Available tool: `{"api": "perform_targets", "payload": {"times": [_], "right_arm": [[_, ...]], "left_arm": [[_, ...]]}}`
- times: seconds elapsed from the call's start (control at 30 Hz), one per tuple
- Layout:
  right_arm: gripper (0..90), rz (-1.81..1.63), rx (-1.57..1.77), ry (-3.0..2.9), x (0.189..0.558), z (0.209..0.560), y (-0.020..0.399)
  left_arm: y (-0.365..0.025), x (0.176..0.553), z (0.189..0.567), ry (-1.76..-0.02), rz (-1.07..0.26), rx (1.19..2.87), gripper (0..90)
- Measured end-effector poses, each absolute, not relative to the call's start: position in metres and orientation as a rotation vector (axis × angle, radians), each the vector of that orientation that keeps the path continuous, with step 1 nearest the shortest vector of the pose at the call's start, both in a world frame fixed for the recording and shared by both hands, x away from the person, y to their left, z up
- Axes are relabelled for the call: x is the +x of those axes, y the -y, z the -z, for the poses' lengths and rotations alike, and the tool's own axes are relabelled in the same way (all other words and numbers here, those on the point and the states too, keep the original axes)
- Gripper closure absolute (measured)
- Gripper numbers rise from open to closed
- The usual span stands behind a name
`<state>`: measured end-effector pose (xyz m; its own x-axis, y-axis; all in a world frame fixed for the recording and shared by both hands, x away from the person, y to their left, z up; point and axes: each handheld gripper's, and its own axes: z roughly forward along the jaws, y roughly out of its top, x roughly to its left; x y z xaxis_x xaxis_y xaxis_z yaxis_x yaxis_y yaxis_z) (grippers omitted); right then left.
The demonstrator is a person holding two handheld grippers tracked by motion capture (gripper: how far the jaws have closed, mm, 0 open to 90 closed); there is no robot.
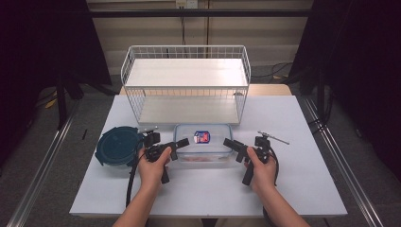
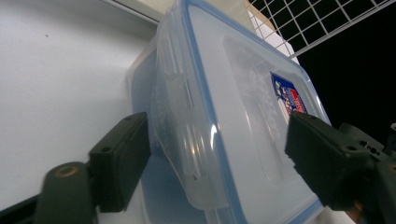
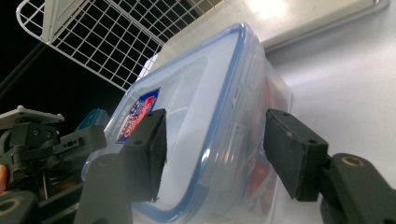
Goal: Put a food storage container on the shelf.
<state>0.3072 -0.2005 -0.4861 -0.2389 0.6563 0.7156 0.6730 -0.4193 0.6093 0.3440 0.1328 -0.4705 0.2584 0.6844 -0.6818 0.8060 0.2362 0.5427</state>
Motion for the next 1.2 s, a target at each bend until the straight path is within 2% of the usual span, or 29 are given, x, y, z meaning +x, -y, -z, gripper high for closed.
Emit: {"api": "perform_targets", "payload": {"times": [0.07, 0.17, 0.23, 0.33, 0.4, 0.6, 0.67, 0.8, 1.2], "right_arm": [[39.3, 1.797, -1.938, 1.647, 0.307, 0.489, 0.2], [39.9, 1.805, -1.94, 1.612, 0.307, 0.491, 0.2], [40.5, 1.801, -1.941, 1.585, 0.306, 0.492, 0.201], [41.4, 1.812, -1.935, 1.557, 0.306, 0.494, 0.202], [41.3, 1.807, -1.937, 1.558, 0.305, 0.494, 0.202], [41.2, 1.803, -1.939, 1.555, 0.305, 0.493, 0.202], [41.5, 1.802, -1.944, 1.555, 0.305, 0.493, 0.202], [44.6, 1.816, -1.979, 1.495, 0.304, 0.494, 0.202], [54.1, 1.849, -2.075, 1.248, 0.297, 0.497, 0.199]], "left_arm": [[-0.133, 0.344, 0.471, -1.457, 0.096, 1.51, 15.8], [-0.133, 0.343, 0.469, -1.45, 0.127, 1.52, 17.8], [-0.132, 0.343, 0.47, -1.44, 0.085, 1.541, 13.4], [-0.131, 0.343, 0.471, -1.435, 0.091, 1.526, 11.9], [-0.13, 0.342, 0.474, -1.379, 0.049, 1.487, 19.2], [-0.133, 0.342, 0.474, -1.416, 0.103, 1.421, 21.2], [-0.133, 0.342, 0.474, -1.406, 0.08, 1.43, 22.9], [-0.136, 0.339, 0.474, -1.457, 0.086, 1.377, 33.2], [-0.141, 0.334, 0.472, -1.501, 0.09, 1.233, 45.2]]}}
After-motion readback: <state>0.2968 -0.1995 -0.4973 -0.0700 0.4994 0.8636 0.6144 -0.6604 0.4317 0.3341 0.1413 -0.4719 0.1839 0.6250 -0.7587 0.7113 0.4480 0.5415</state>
